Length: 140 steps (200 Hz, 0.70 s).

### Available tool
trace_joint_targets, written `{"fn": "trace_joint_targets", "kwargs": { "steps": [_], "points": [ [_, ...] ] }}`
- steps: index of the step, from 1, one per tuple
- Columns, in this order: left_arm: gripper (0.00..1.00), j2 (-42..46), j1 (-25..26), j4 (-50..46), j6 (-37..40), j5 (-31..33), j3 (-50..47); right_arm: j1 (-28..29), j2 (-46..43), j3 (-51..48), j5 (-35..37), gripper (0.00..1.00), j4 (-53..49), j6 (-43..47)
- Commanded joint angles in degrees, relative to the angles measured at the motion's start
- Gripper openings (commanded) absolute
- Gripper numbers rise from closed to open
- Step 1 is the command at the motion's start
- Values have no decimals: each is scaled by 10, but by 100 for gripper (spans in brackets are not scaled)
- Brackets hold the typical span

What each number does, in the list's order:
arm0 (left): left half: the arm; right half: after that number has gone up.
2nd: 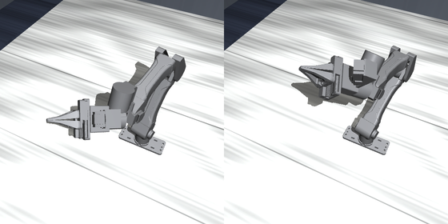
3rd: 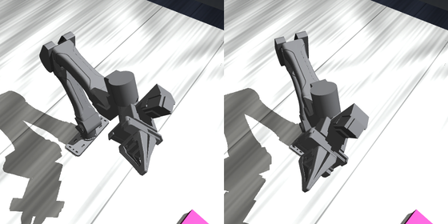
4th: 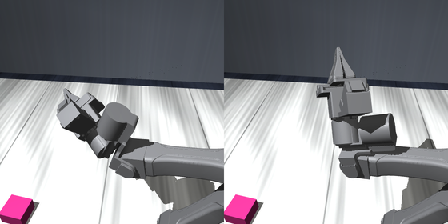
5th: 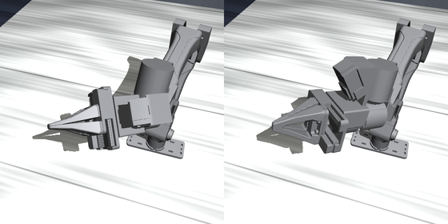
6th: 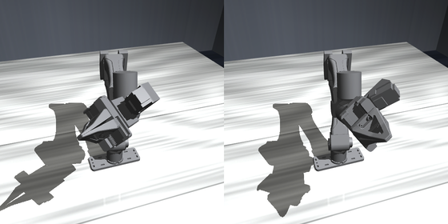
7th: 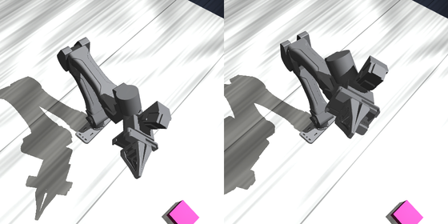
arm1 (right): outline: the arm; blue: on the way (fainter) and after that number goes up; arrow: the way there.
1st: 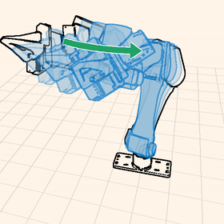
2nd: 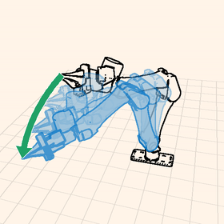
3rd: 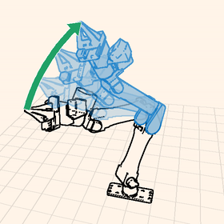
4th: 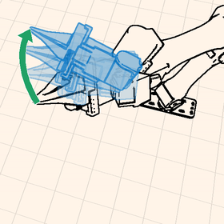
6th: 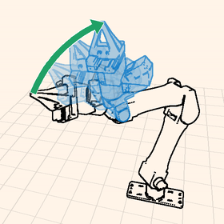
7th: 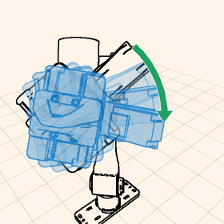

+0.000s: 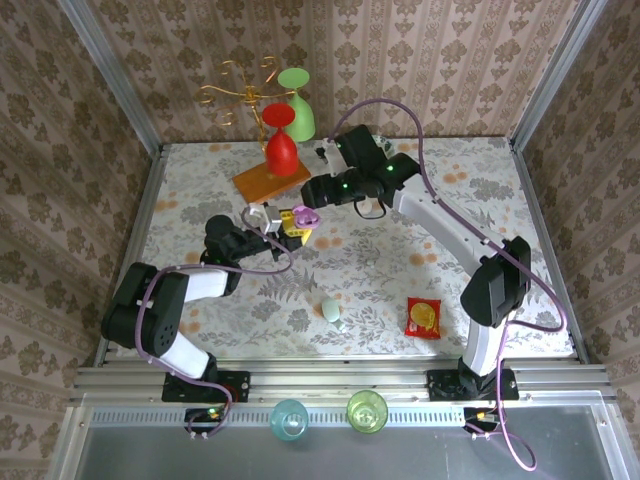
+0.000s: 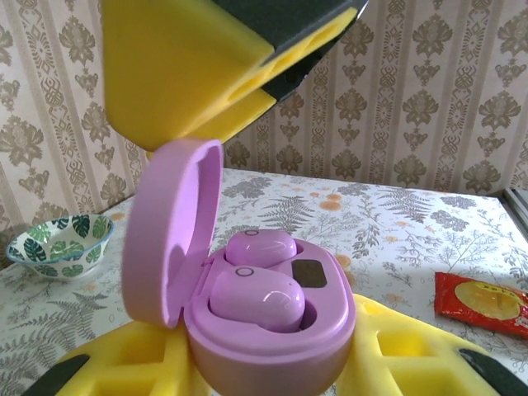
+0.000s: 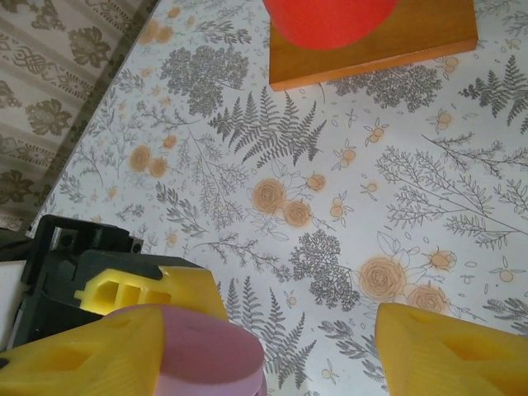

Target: Insert the wireless bluetooth earbuds into the charging case

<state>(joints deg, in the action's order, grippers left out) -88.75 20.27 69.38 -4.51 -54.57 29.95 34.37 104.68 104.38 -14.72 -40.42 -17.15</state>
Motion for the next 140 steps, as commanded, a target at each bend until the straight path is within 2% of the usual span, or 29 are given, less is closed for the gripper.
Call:
{"fn": "trace_joint_targets", "kwargs": {
  "steps": [1,17,31,50,71,123,140],
  "points": [
    [23,13,2,30,-13,22,12,3,-35,-40,0,69,-4,-3],
    [23,10,2,30,-19,30,18,0,-64,-80,-21,71,31,-16],
    [23,10,3,31,-23,31,23,-16,-94,-132,-68,79,91,-74],
    [23,13,5,32,-35,31,30,-48,-128,-237,-187,86,277,-208],
    [23,16,9,33,-42,34,34,-61,-132,-313,-287,87,461,-353],
    [23,18,18,32,-48,47,39,-60,-87,-393,-342,75,701,-552],
    [23,16,19,32,-51,46,39,-62,-71,-407,-346,66,748,-589]
  ]
}}
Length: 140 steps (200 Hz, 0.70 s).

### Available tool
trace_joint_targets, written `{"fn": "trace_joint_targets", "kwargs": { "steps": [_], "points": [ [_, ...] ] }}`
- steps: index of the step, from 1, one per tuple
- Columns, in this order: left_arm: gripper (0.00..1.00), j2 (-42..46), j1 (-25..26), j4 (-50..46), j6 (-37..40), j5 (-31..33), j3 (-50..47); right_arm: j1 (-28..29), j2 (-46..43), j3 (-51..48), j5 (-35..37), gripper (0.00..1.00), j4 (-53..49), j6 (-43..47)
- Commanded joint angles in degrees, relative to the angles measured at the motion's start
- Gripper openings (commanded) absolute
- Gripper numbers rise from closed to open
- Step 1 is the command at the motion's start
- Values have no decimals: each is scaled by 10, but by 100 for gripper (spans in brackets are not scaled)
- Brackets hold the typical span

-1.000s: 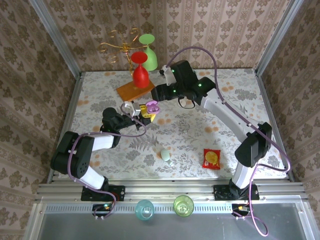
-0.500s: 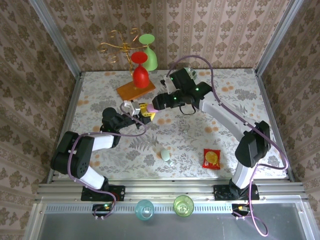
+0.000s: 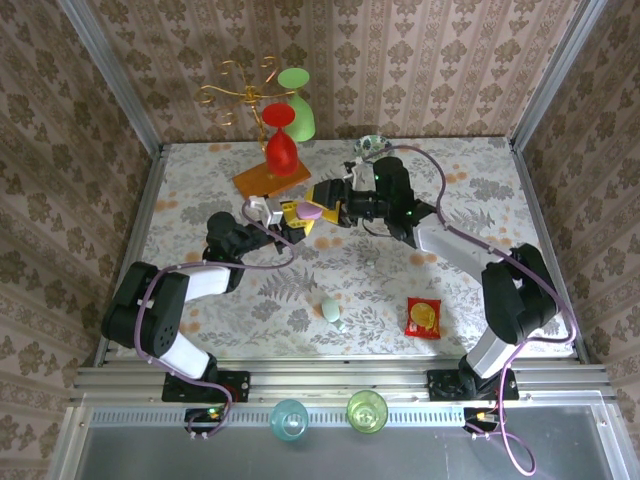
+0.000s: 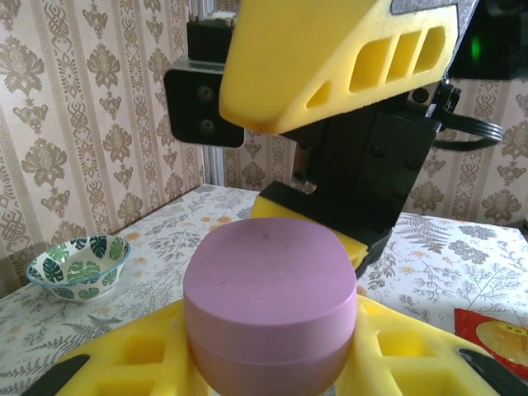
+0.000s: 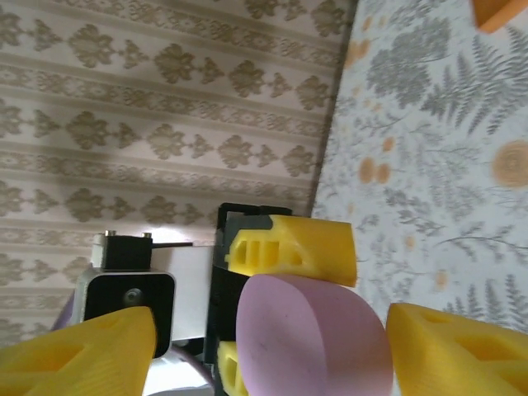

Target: Insert the wireless bluetooth earbuds into the charging case

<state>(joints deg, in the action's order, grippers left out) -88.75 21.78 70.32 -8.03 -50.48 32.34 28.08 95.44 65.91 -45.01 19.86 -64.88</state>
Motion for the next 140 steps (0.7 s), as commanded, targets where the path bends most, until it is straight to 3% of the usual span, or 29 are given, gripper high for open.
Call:
{"fn": "trace_joint_targets", "kwargs": {
  "steps": [1,40,61,101,118,140],
  "points": [
    [23,16,4,23,-15,6,15,1,22,-23,-44,65,148,-112],
    [24,20,4,21,-11,8,8,-1,29,-36,-33,32,163,-127],
    [29,18,4,19,-7,13,6,-7,28,-41,-29,23,161,-127],
    [78,28,4,-17,19,48,-5,-38,15,-54,1,21,120,-83],
    [90,40,6,-52,41,66,-8,-60,13,-54,28,21,60,-31],
    [96,67,18,-134,92,99,-10,-95,21,-54,89,21,-24,49]
  ]
}}
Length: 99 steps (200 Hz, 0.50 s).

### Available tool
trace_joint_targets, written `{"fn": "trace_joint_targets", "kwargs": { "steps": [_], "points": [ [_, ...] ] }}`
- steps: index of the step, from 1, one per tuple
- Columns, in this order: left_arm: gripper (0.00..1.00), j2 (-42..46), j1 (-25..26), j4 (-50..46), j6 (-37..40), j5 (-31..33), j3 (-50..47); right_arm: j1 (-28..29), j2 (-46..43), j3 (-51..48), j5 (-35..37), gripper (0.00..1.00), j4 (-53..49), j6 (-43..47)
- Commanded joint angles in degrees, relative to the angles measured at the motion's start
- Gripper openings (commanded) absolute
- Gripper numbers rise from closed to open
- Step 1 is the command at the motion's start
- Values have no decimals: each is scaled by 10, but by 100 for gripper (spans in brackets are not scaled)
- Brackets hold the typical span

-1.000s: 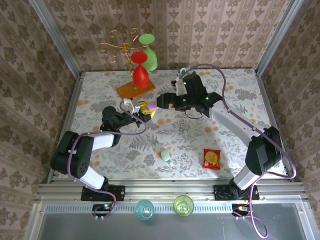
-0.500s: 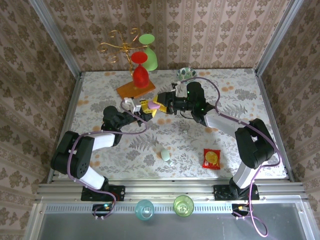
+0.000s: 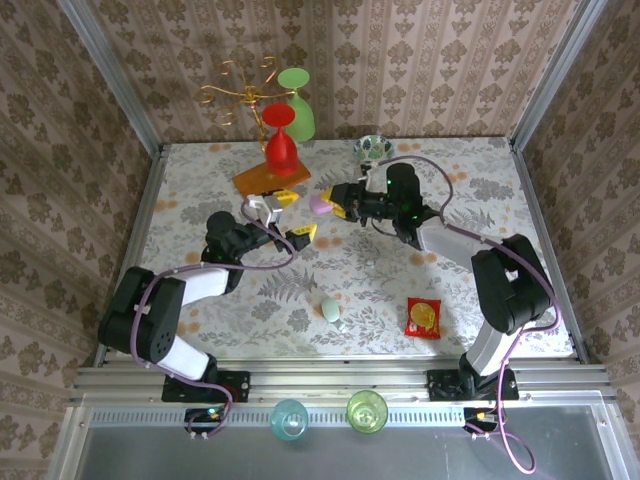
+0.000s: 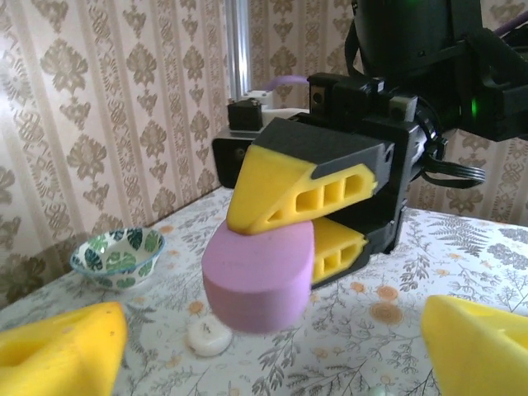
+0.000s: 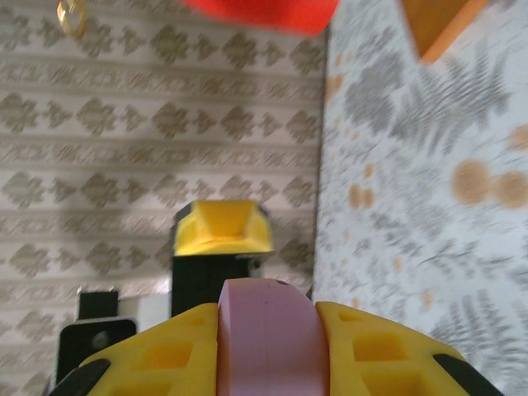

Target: Insert the wireless bluetooth earbuds into the charging case

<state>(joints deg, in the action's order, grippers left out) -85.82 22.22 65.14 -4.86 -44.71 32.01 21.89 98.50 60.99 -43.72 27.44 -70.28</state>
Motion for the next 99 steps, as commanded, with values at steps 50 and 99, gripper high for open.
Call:
{"fn": "trace_joint_targets", "kwargs": {
  "steps": [50,99],
  "points": [
    [100,85,73,-250,142,119,-12,-93,24,-17,231,21,-190,240],
    [100,74,139,-354,105,223,17,-108,93,10,277,24,-227,284]
  ]
}}
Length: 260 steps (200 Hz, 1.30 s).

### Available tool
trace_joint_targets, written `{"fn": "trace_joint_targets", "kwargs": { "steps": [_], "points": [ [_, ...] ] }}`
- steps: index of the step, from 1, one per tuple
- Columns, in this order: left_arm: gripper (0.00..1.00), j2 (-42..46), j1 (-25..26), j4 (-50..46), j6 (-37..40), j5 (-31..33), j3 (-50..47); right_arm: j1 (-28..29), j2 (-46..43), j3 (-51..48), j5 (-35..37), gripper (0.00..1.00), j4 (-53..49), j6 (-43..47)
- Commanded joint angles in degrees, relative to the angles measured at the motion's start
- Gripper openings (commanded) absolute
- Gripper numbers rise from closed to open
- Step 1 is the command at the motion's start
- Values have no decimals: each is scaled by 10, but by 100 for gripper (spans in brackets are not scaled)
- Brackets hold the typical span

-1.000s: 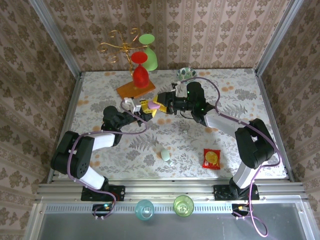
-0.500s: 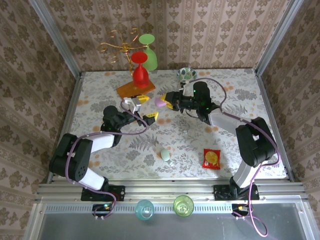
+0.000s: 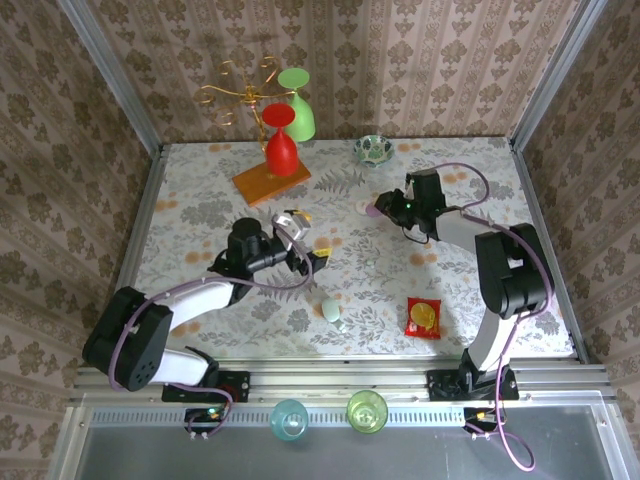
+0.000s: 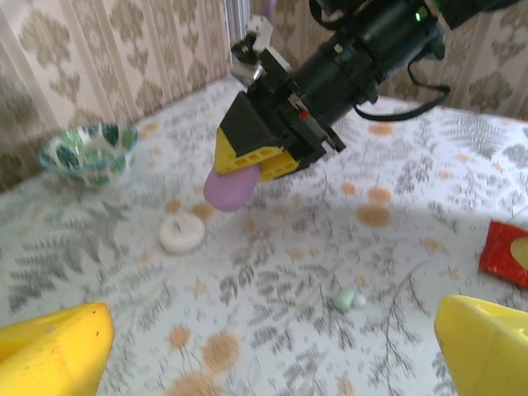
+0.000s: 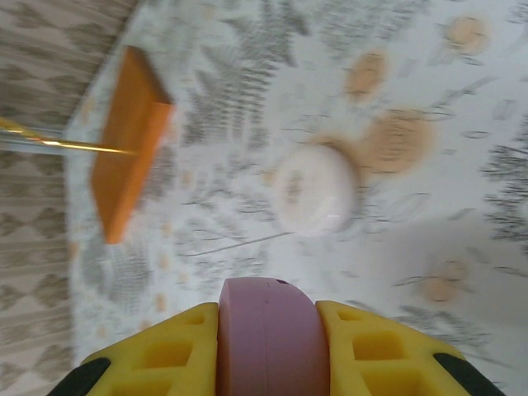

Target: Insert the wireless bluetooth earbuds into the charging case

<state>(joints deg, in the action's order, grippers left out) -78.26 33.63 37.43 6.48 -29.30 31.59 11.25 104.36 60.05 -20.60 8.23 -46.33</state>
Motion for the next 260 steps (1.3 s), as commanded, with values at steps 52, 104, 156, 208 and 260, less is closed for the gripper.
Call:
{"fn": "trace_joint_targets", "kwargs": {
  "steps": [52,104,156,208,260],
  "points": [
    [100,-18,93,-177,-85,172,50,-4,55,28,105,39,-66,81],
    [100,-22,93,-199,-164,250,47,1,-65,-23,142,80,-107,148],
    [100,-3,19,-229,-177,289,54,116,-217,-100,203,86,-201,207],
    [100,24,-56,-233,-172,293,50,328,-285,-165,253,87,-197,232],
    [100,42,-65,-238,-176,297,35,443,-205,-151,252,87,-206,257]
  ]
}}
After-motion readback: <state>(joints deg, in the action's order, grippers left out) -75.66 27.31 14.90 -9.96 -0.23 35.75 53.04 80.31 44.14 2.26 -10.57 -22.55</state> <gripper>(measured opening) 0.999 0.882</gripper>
